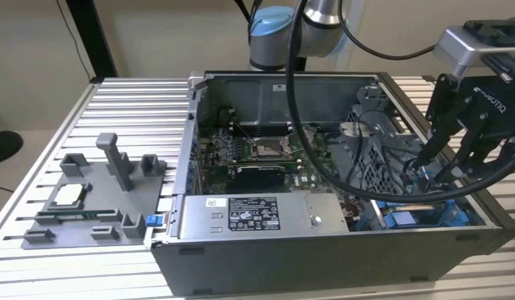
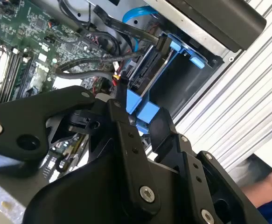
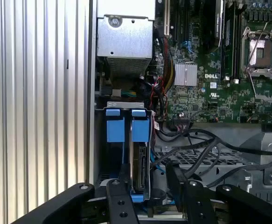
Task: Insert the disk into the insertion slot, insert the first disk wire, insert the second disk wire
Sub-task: 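Insert the first disk wire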
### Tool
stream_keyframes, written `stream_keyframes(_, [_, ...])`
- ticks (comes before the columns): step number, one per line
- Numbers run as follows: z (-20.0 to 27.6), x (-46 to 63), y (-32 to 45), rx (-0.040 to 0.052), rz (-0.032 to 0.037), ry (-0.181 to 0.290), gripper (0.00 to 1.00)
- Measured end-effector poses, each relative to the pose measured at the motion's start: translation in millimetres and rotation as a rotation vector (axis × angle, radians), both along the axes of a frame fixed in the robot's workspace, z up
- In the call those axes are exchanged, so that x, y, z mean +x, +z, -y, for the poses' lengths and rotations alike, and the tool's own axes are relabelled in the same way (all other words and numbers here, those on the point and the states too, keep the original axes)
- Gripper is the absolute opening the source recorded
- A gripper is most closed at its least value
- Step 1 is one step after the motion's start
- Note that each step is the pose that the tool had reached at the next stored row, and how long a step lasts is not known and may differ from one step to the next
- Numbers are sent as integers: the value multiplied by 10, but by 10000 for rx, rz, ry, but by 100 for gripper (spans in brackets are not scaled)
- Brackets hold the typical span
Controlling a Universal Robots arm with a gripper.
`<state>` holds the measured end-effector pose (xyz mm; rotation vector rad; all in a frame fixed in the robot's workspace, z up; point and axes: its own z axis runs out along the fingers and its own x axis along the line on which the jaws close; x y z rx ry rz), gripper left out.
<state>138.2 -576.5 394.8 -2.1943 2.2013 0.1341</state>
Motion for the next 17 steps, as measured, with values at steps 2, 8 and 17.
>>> stream_keyframes(2, [-18,-3,0,87,1,19,100])
stream_keyframes(8, [-47,-5,-1,247,1,47,100])
stream_keyframes(17, [-64,-5,0,247,3,47,100])
